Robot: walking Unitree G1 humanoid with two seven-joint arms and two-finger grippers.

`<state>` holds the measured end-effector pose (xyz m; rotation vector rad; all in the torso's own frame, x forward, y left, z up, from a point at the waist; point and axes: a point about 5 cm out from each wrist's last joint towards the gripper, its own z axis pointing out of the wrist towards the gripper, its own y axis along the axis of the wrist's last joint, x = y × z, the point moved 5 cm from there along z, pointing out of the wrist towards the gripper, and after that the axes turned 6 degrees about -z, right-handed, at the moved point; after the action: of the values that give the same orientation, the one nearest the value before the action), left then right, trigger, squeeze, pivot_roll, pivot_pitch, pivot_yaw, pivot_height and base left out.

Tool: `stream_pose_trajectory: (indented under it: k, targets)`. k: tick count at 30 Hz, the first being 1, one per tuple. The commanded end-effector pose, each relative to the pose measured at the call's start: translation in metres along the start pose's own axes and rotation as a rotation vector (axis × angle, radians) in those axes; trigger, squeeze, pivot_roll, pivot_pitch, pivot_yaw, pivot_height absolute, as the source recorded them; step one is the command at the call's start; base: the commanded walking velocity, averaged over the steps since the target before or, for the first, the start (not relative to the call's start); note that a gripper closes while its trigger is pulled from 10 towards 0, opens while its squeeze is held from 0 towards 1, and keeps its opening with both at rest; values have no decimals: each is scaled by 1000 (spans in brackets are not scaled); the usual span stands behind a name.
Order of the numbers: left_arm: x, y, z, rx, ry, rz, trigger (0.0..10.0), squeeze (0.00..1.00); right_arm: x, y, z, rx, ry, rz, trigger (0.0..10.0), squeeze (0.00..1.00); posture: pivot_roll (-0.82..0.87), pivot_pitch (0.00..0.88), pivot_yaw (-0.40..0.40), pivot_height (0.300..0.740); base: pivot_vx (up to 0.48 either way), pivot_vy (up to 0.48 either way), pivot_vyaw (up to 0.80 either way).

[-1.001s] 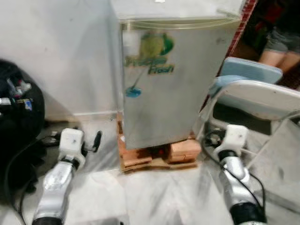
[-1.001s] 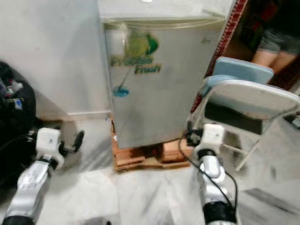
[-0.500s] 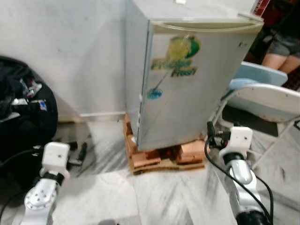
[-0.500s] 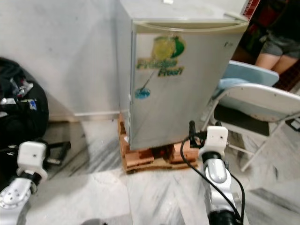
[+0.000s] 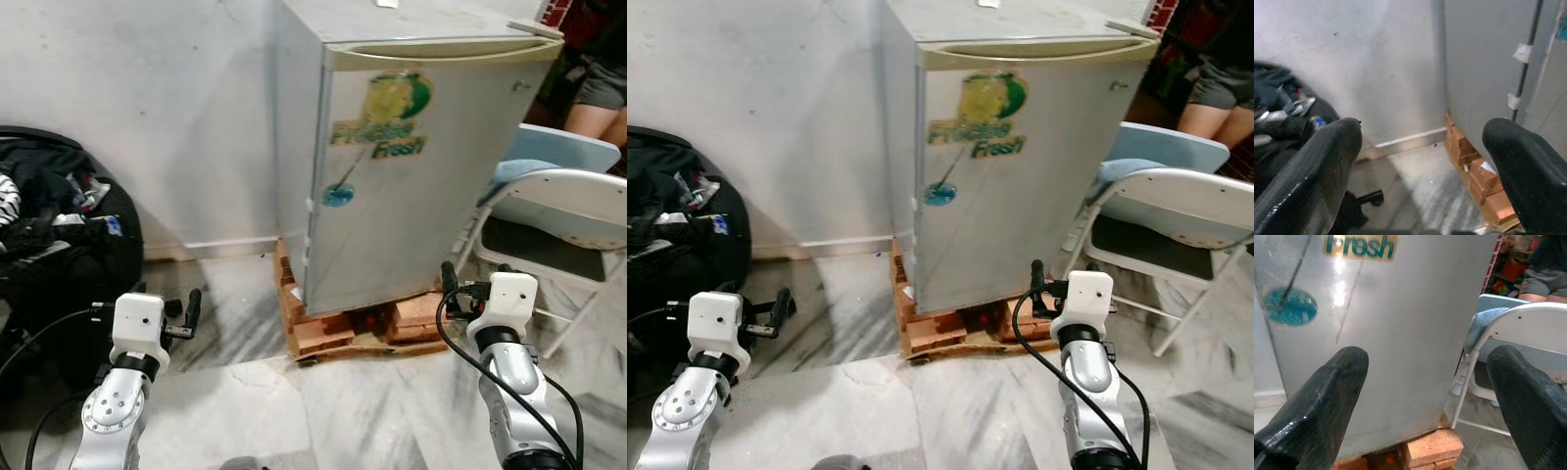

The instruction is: Restocking fridge

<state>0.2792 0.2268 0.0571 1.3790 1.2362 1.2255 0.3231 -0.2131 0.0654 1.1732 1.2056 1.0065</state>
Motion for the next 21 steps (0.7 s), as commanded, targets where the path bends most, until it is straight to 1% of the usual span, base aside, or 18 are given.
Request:
stream_pose_trajectory:
  k: [1, 7, 9, 21]
  targets:
    - [-14, 8, 8, -19, -49, 0, 10000, 0, -12, -6, -5, 22, -32, -10, 10000, 0, 60, 0, -39, 740, 0, 461, -800]
    - [-20, 6, 7, -17, -85, 16, 10000, 0, -9, -7, -6, 26, -30, -5, 10000, 0, 59, 0, -33, 740, 0, 456, -800]
    - [-22, 8, 8, -24, -102, 16, 10000, 0, -8, -7, -6, 27, -28, -5, 10000, 0, 59, 0, -33, 740, 317, 360, -800]
    - [-23, 7, 11, -20, -98, 6, 10000, 0, -5, -4, -3, 21, -16, -8, 10000, 0, 60, 0, -40, 740, 332, 347, -800]
